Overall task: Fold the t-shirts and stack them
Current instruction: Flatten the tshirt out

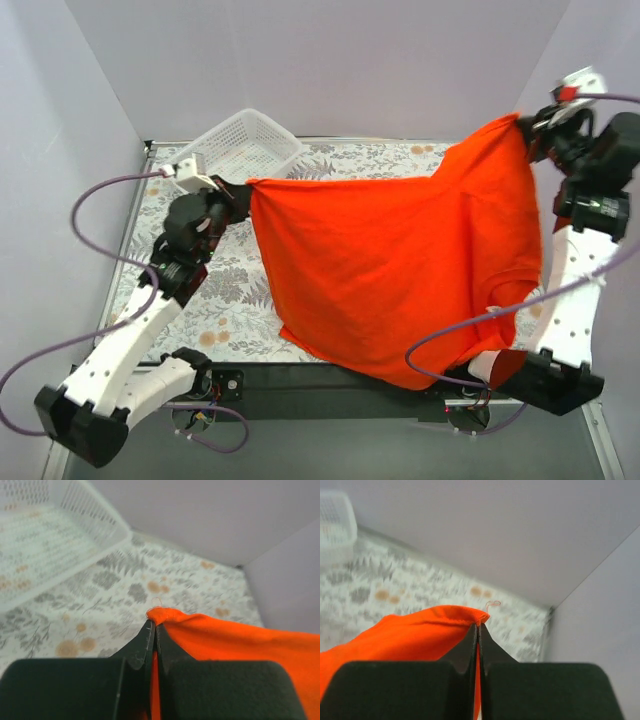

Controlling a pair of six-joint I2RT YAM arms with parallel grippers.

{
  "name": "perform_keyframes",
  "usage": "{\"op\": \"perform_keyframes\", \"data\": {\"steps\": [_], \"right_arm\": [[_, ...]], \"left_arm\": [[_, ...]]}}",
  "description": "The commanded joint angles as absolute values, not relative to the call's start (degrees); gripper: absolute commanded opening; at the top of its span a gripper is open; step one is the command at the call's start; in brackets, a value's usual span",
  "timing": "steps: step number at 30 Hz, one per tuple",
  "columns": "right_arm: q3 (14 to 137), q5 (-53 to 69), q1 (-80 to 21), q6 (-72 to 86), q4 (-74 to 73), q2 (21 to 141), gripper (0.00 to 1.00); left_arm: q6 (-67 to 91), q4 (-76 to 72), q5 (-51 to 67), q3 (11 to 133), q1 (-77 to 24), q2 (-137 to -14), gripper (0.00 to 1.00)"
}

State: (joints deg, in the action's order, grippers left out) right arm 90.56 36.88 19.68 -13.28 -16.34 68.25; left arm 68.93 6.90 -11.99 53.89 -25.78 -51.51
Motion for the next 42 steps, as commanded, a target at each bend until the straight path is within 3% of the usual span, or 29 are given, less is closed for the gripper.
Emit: {"op": "perform_keyframes", "data": {"steps": [1,5,8,18,29,31,32,33,35,36,39,42], "right_arm": [[75.7,31.9,14.7,-22.6,-11.9,67.1,0.01],[63.3,25.2,9.8,-26.8,-2.2,70.0,0.01],[60.8,21.6,7.0,-26.5,5.6,75.7,0.01],[75.5,7.8,2.0,-21.9,14.9,101.9,0.01],[89.9,4.1,0.8,-19.2,18.3,116.1,0.01],[90.6,5.4,0.7,-20.0,16.5,116.5,0.16],[90.2,5.9,0.7,-20.5,15.8,115.6,0.22],[89.4,5.9,0.7,-21.3,15.2,114.7,0.39],[85.9,6.4,0.9,-23.2,12.6,110.4,0.57],[84.6,7.4,1.1,-24.5,11.4,108.5,0.7],[79.0,15.0,2.5,-28.0,2.2,100.0,0.8],[75.0,27.5,5.5,-37.3,-16.9,92.2,0.8]], "left_arm": [[70.5,0.4,-16.1,49.5,-25.8,-59.8,0.0],[70.0,-5.6,-17.4,49.2,-25.8,-73.7,0.0],[69.0,-8.9,-18.4,52.7,-25.8,-83.8,0.0],[62.8,-12.8,-28.6,65.6,-25.7,-104.2,0.0],[53.9,-17.8,-31.0,77.4,-25.0,-114.7,0.0],[53.9,-15.7,-29.7,78.7,-25.0,-115.1,0.0],[54.3,-14.8,-27.2,79.2,-25.0,-114.4,0.06],[54.5,-14.1,-25.7,79.2,-25.1,-113.3,0.16],[55.5,-12.0,-22.3,78.7,-25.1,-108.7,0.35],[56.0,-11.4,-19.0,77.4,-25.1,-106.8,0.49],[58.3,-7.5,-12.9,75.3,-25.1,-98.8,0.57],[62.8,1.7,-6.4,71.4,-25.0,-89.5,0.58]]}}
